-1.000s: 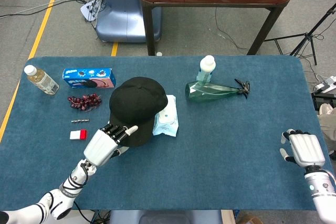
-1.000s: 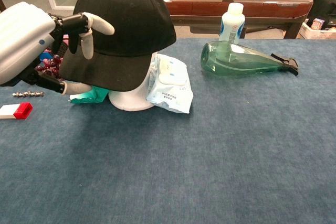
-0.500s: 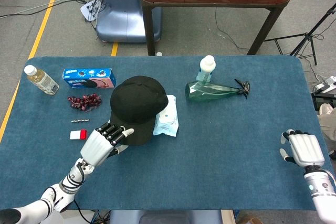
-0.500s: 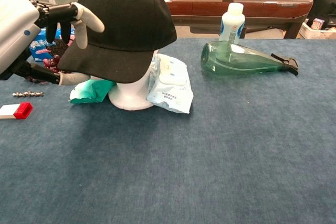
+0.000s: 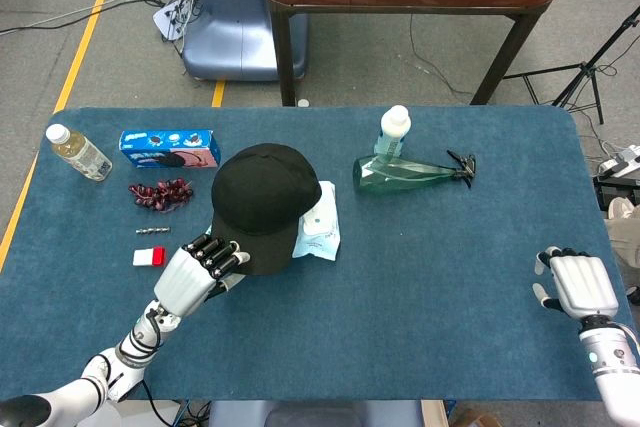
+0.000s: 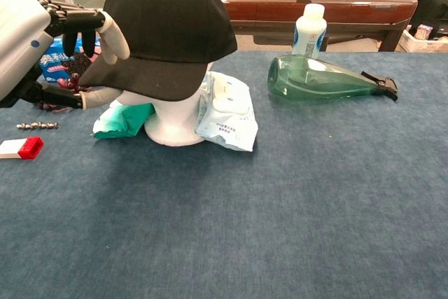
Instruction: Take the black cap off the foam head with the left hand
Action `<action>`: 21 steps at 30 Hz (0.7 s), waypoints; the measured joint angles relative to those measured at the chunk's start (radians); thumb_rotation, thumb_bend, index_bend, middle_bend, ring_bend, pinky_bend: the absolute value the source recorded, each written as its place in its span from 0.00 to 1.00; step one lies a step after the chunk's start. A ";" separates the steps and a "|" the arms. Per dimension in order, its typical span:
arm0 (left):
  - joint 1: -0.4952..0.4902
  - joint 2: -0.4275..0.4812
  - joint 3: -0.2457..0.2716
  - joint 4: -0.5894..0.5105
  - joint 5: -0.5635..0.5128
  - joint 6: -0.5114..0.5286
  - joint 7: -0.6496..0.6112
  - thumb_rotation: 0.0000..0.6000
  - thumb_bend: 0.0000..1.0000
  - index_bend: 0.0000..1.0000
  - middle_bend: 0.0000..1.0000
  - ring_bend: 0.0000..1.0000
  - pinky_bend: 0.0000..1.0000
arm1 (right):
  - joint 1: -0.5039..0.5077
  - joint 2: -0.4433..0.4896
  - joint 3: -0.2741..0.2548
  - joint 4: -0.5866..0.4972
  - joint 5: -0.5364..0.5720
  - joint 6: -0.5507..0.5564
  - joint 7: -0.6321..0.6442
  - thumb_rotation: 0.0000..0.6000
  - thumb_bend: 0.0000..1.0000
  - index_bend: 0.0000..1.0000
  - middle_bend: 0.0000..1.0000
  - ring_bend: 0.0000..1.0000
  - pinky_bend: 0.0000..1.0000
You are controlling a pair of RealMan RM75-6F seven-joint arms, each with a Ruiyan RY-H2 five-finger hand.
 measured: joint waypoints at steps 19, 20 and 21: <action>-0.018 -0.023 0.007 0.054 -0.011 0.065 -0.040 1.00 0.59 0.58 0.66 0.64 0.69 | 0.001 0.000 0.000 0.000 0.003 0.001 -0.001 1.00 0.33 0.49 0.39 0.34 0.40; -0.020 -0.024 0.007 0.058 -0.011 0.069 -0.042 1.00 0.59 0.59 0.66 0.64 0.70 | 0.001 0.000 0.000 0.000 0.003 0.001 0.000 1.00 0.33 0.49 0.39 0.34 0.40; -0.022 -0.025 0.006 0.062 -0.011 0.074 -0.044 1.00 0.59 0.59 0.67 0.65 0.70 | 0.001 0.000 0.000 0.000 0.003 0.000 0.000 1.00 0.33 0.49 0.39 0.34 0.40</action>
